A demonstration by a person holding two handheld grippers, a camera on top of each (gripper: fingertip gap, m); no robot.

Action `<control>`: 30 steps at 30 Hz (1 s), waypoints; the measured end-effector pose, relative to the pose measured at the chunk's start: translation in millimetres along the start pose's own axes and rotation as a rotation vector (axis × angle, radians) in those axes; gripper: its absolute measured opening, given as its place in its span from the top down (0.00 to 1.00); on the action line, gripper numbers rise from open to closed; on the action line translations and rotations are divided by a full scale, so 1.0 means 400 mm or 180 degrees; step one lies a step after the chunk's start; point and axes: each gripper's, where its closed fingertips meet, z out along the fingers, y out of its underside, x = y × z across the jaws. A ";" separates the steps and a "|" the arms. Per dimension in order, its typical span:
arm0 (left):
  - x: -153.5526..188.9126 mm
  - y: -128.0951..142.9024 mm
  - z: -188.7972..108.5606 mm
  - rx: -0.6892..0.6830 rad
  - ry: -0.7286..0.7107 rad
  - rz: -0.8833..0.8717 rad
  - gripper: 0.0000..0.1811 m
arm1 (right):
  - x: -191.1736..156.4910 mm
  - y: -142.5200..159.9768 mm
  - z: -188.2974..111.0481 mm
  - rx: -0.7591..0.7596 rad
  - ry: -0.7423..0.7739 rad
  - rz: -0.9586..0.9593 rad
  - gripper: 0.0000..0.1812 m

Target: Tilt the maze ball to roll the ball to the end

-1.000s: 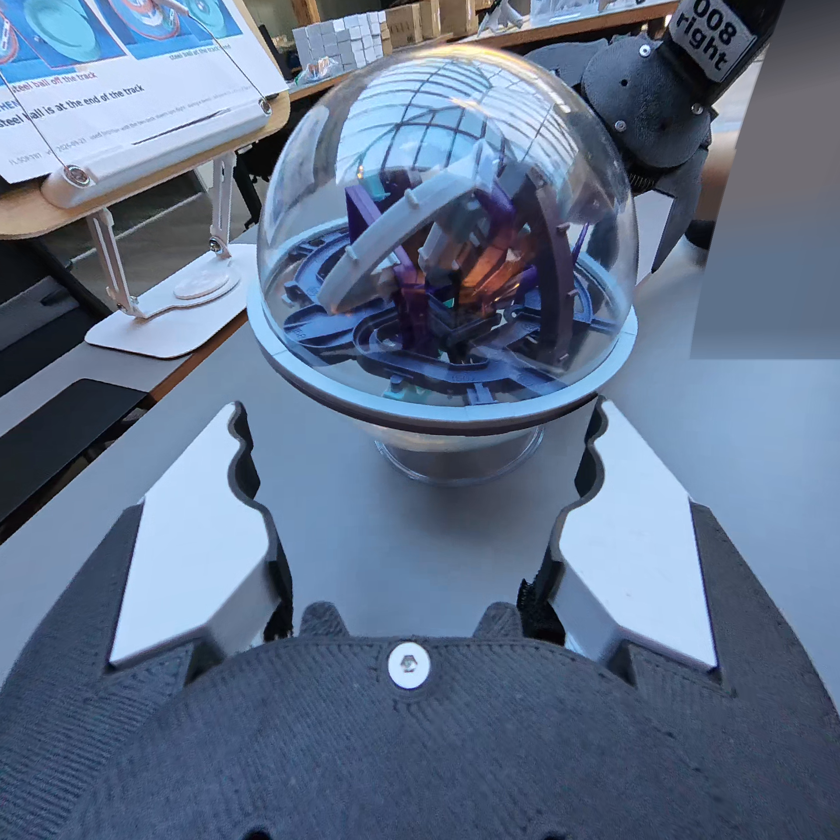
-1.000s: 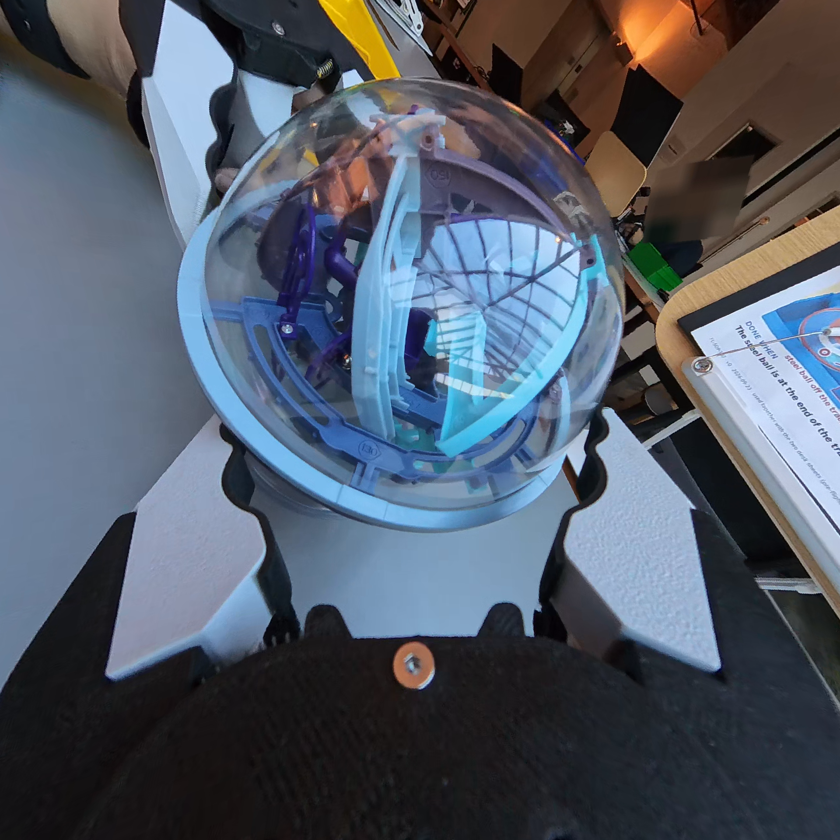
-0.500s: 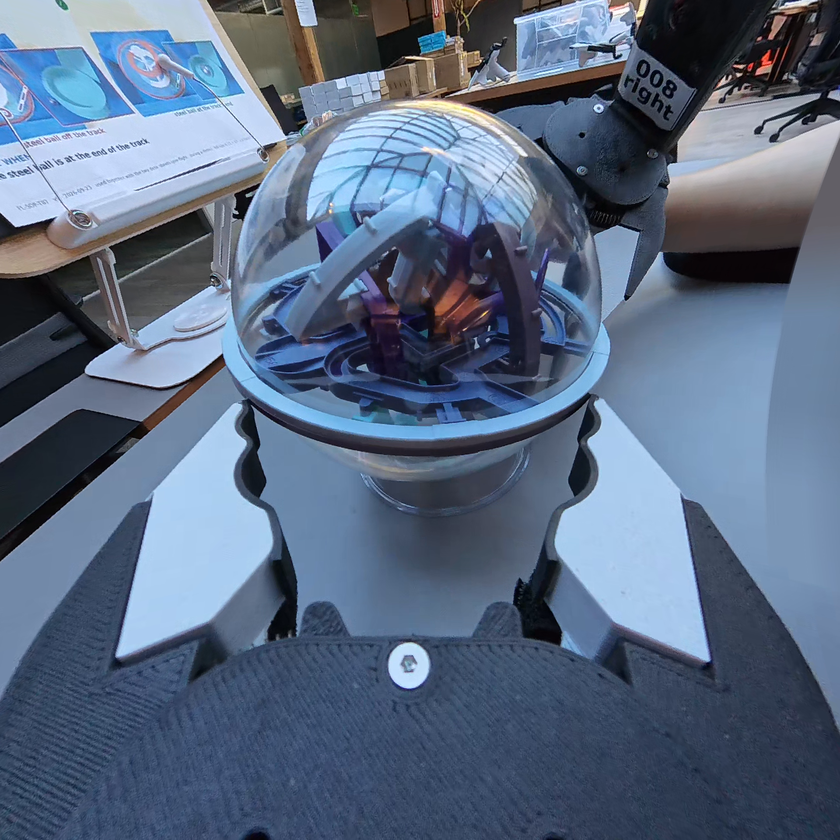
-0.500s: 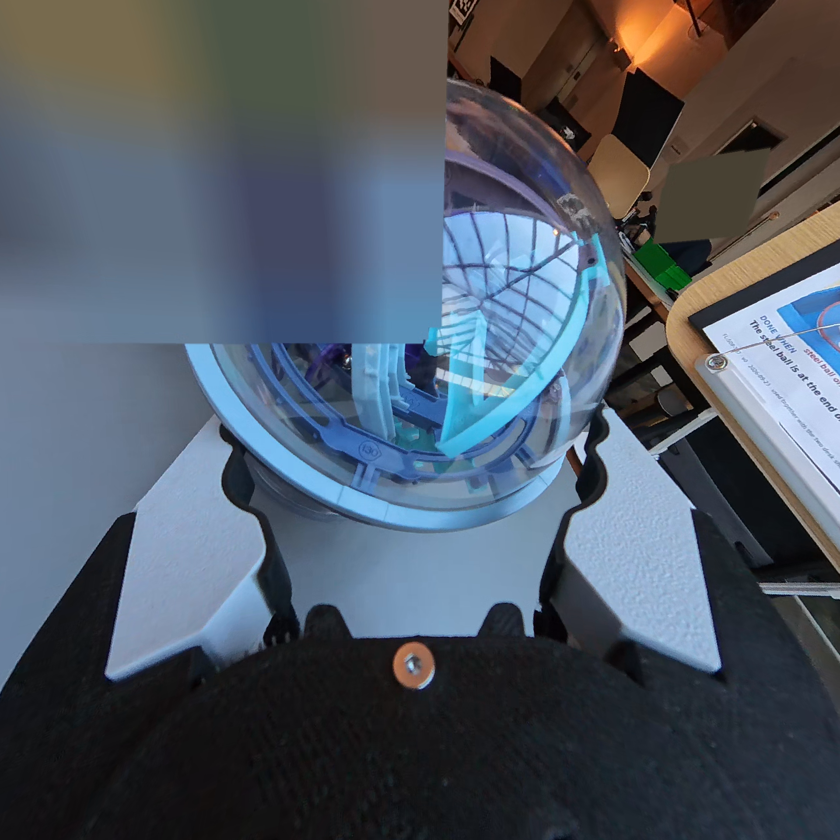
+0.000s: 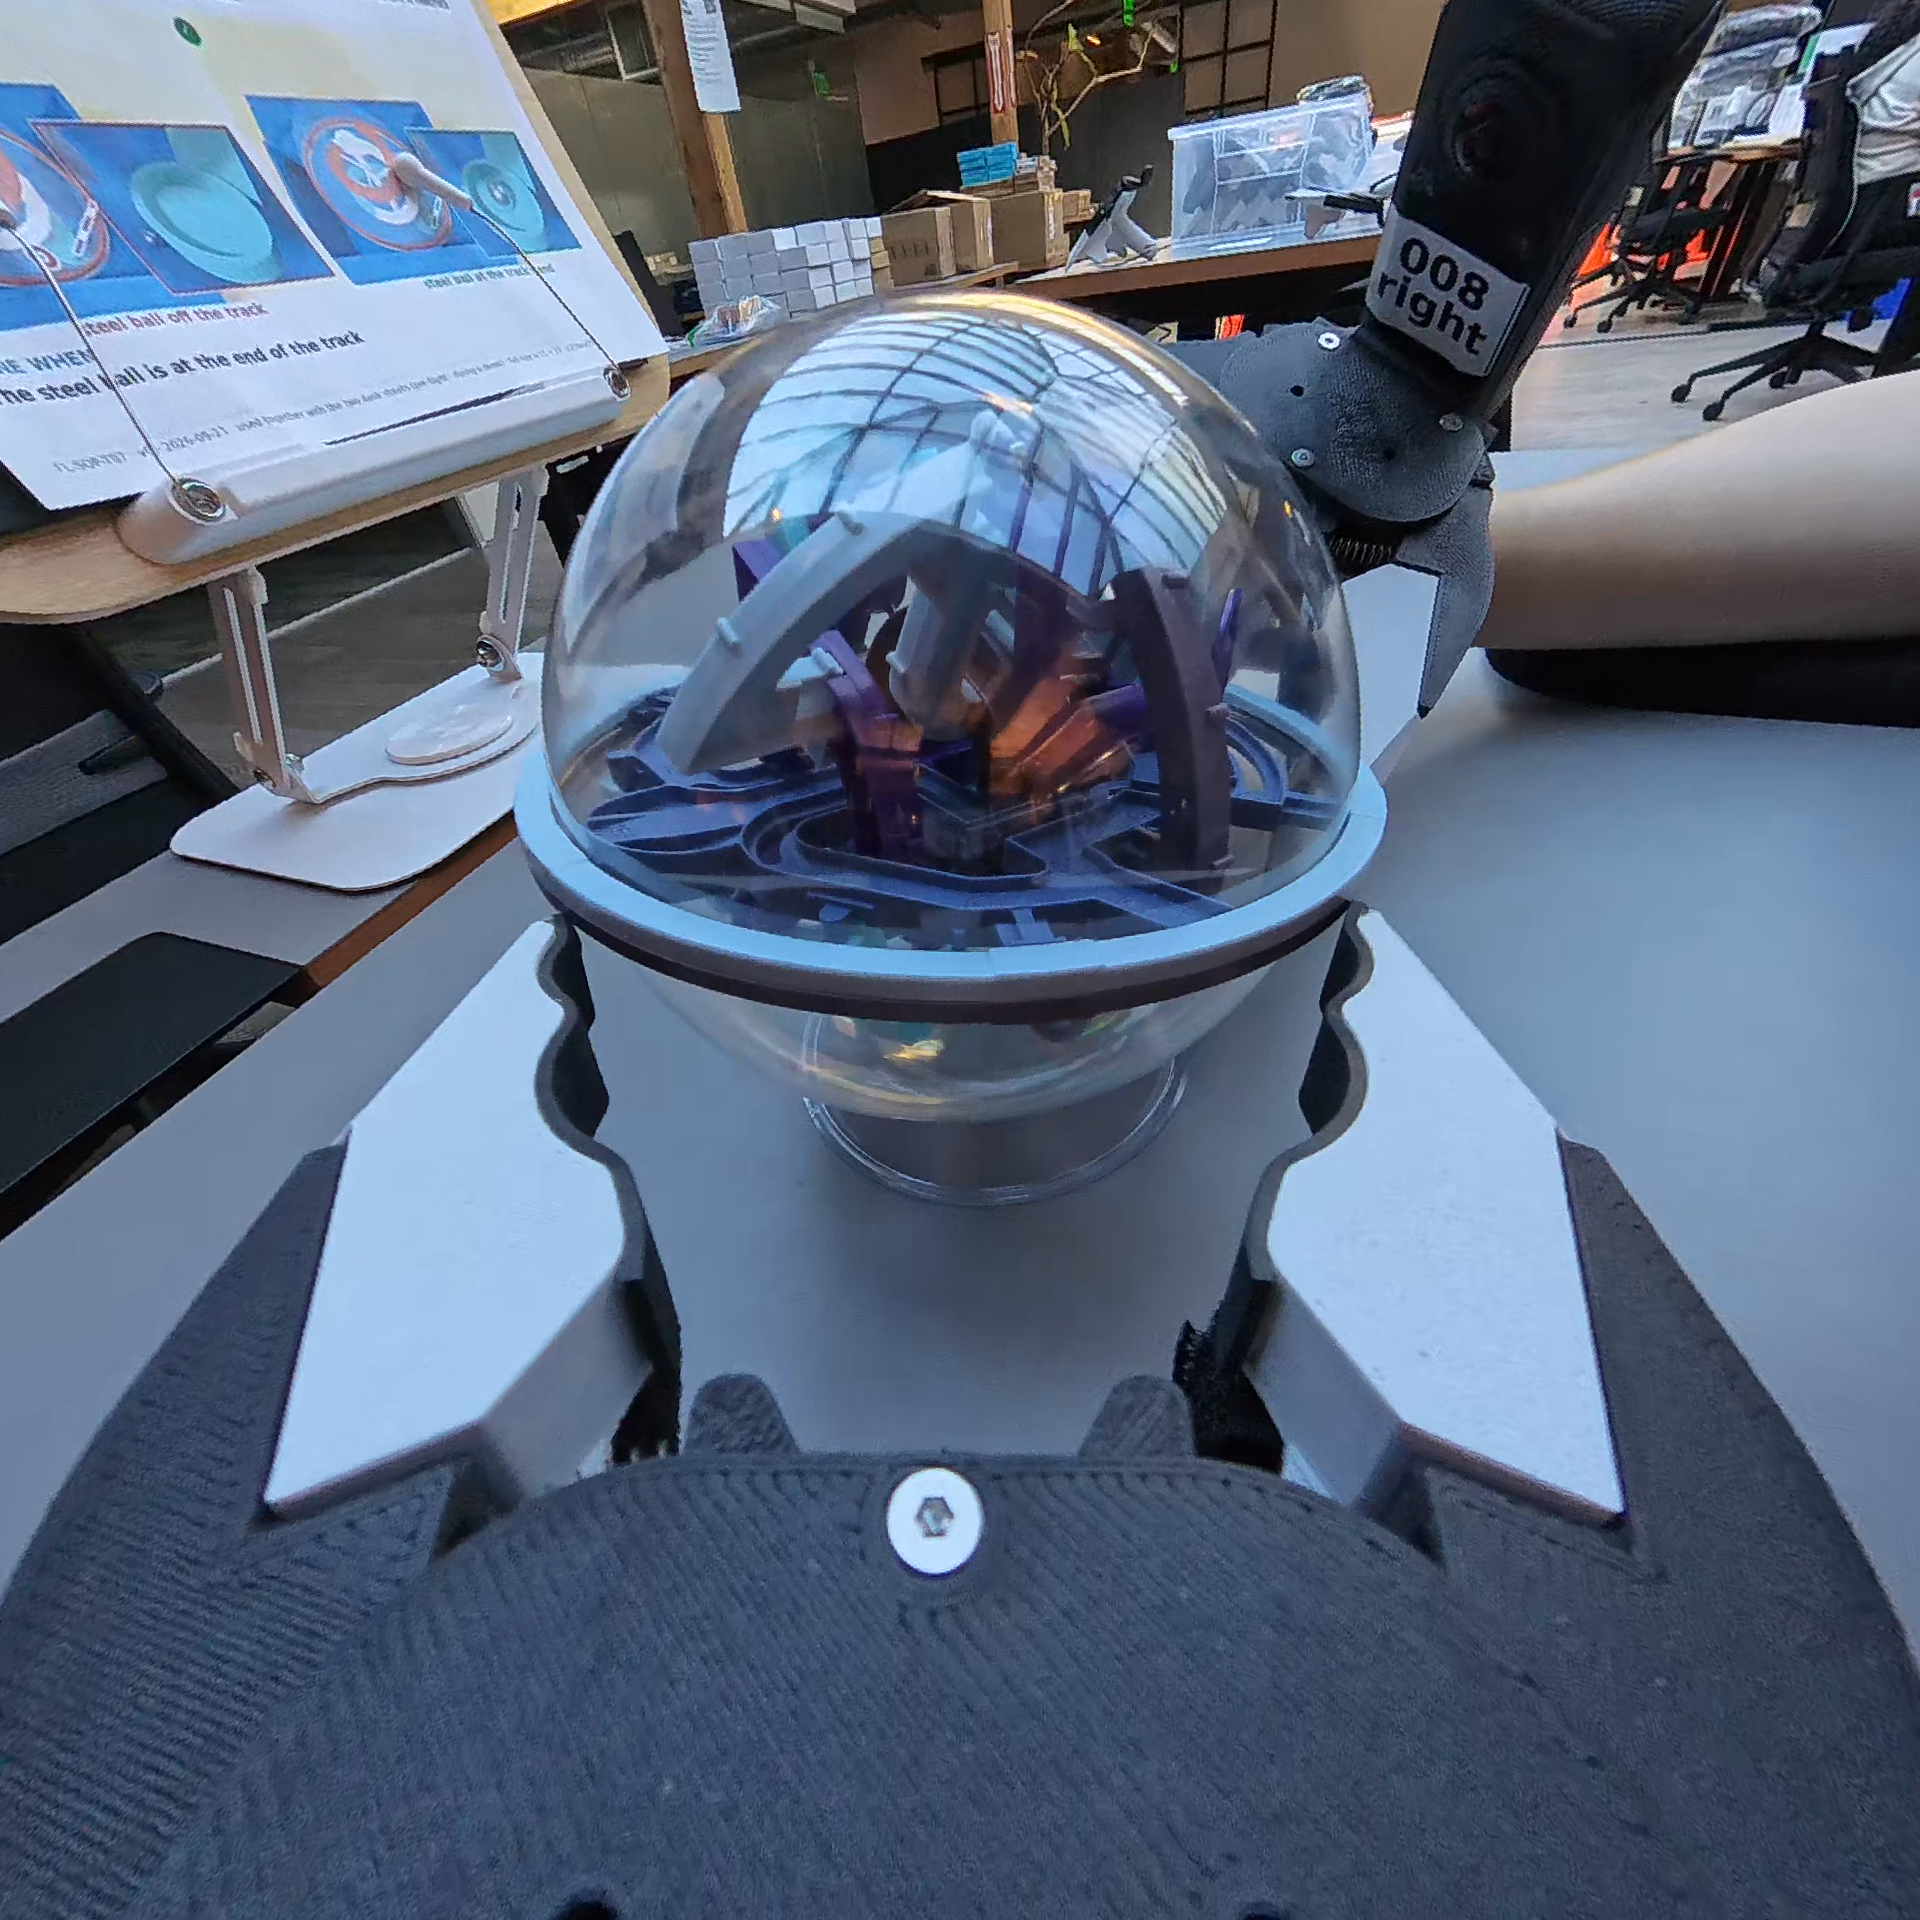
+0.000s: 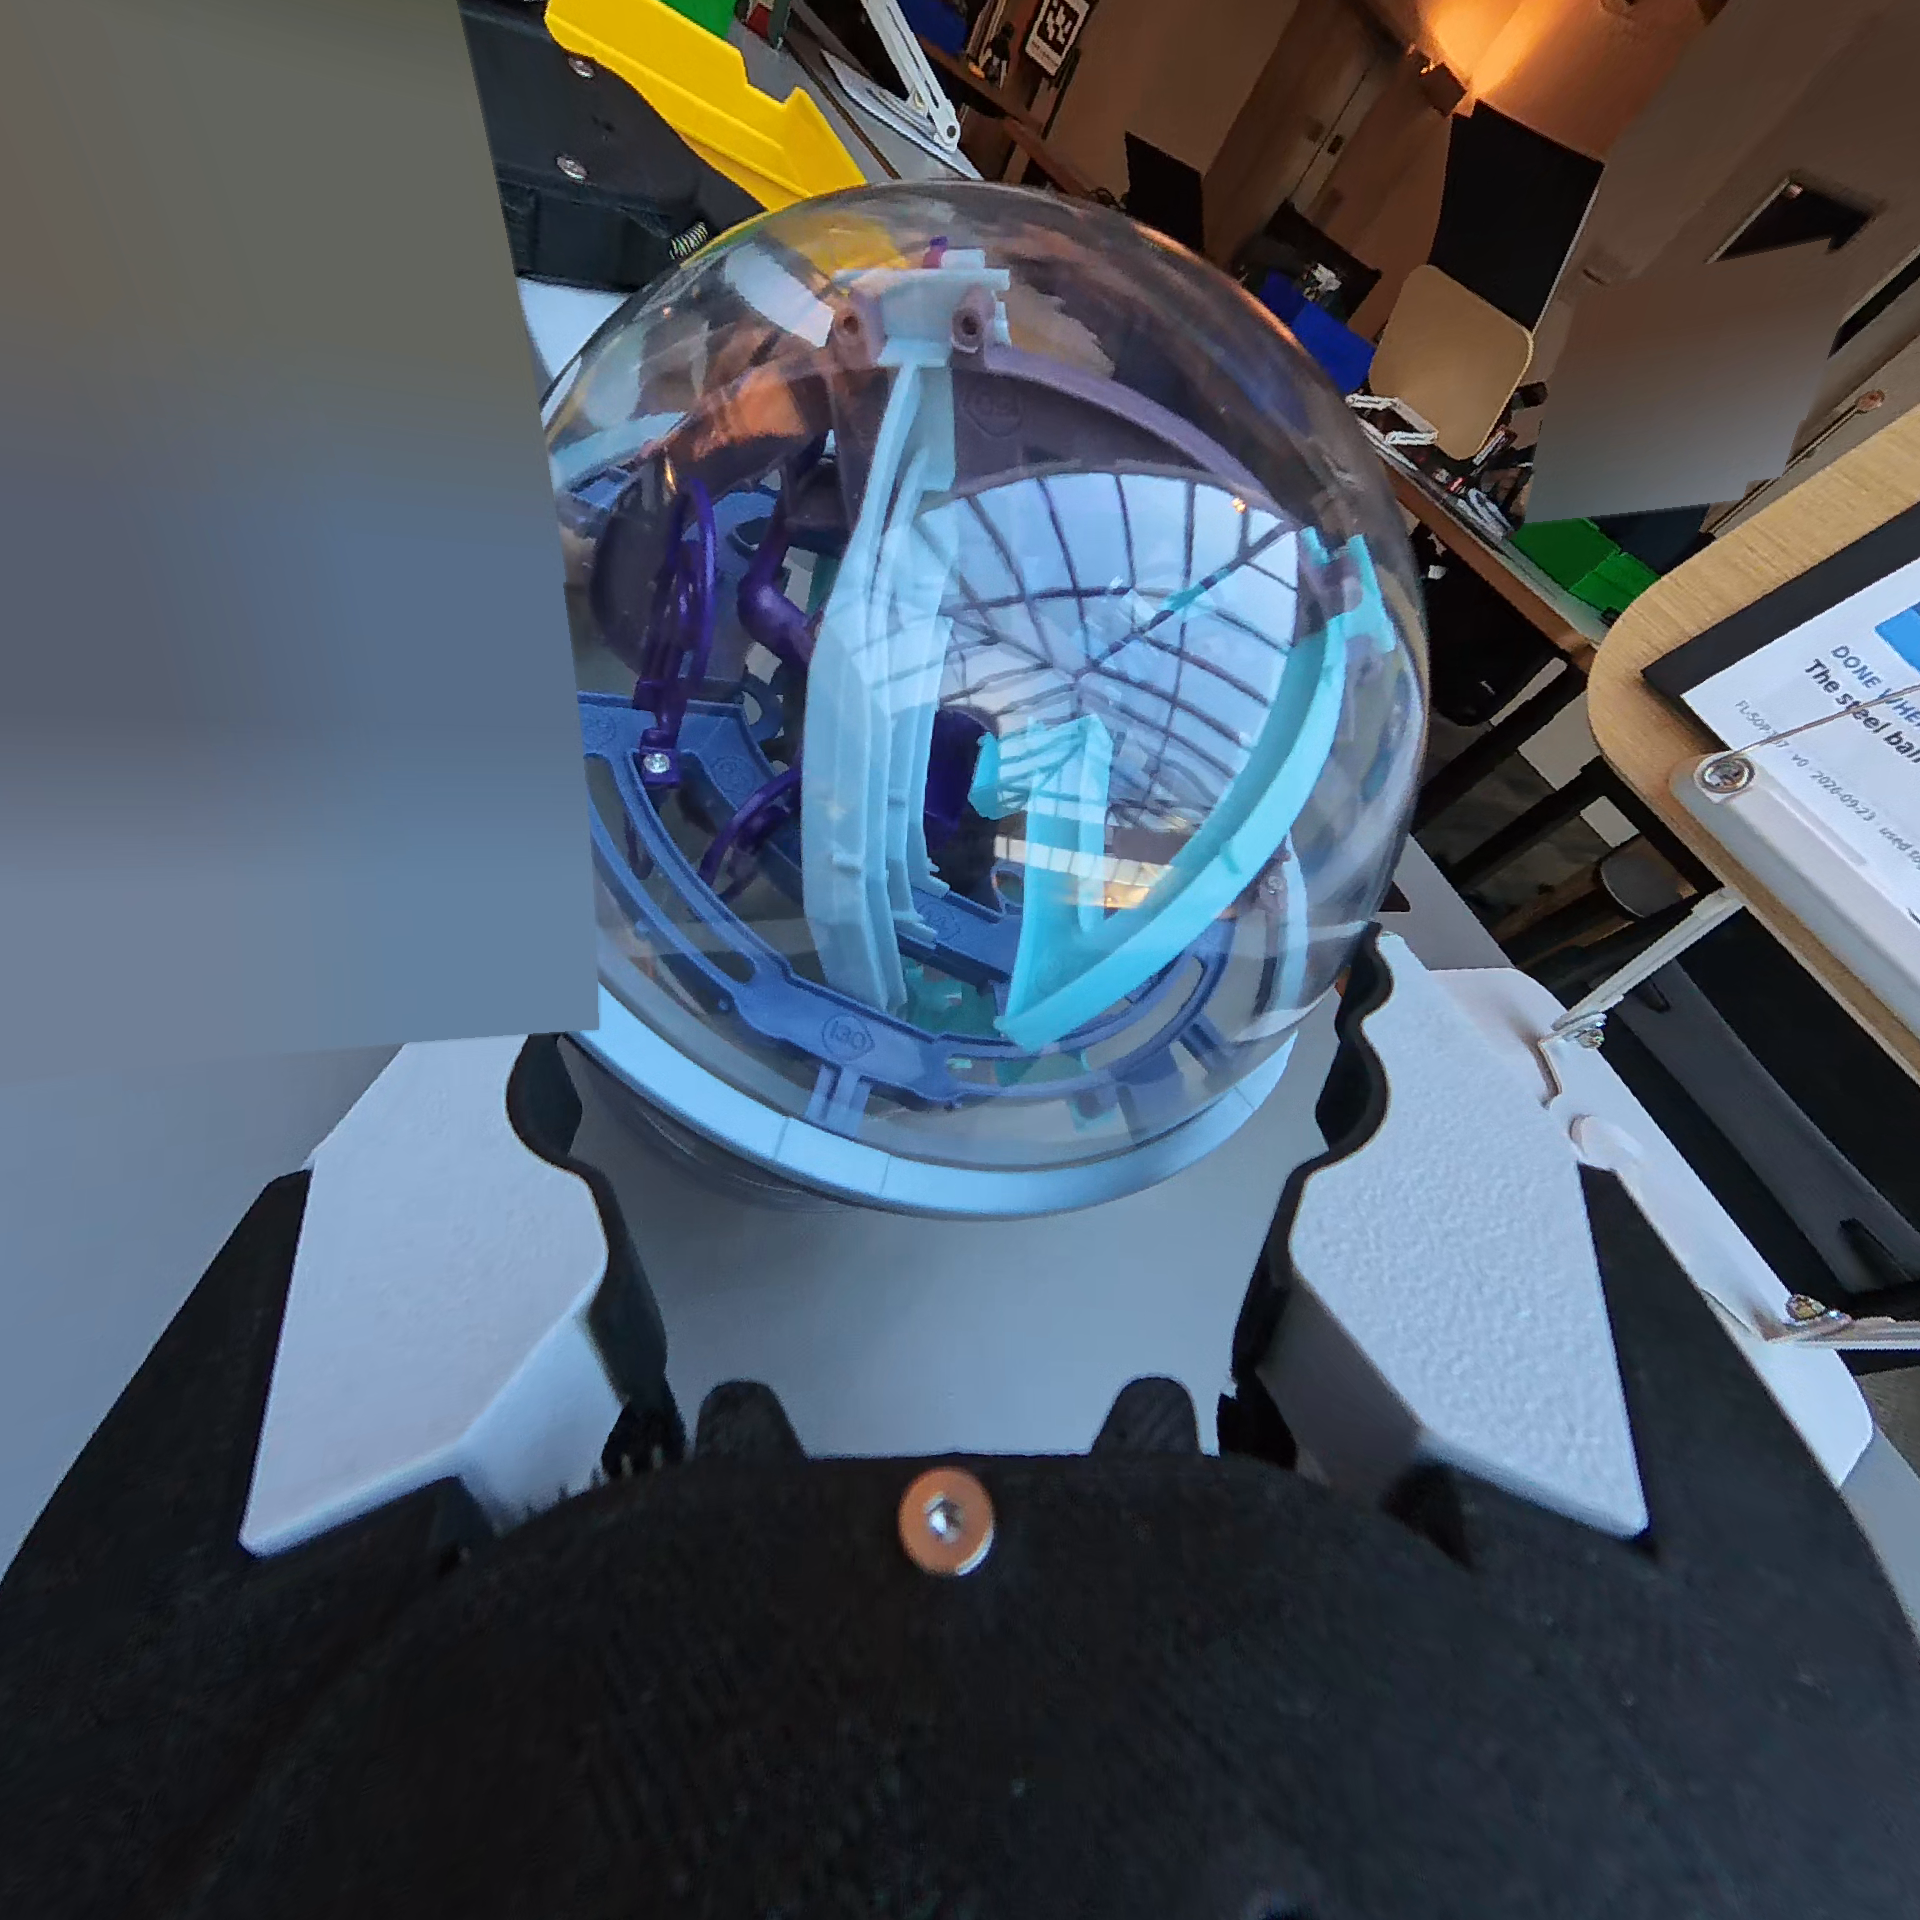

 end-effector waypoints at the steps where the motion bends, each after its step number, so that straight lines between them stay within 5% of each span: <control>1: 0.000 0.000 -0.001 0.0001 0.0000 0.0002 0.24 | 0.000 0.000 0.000 0.0000 0.0002 -0.0005 0.19; 30: 0.012 0.025 0.005 -0.0238 0.0202 -0.0300 0.24 | -0.011 -0.009 -0.002 0.0112 -0.0062 0.0178 0.20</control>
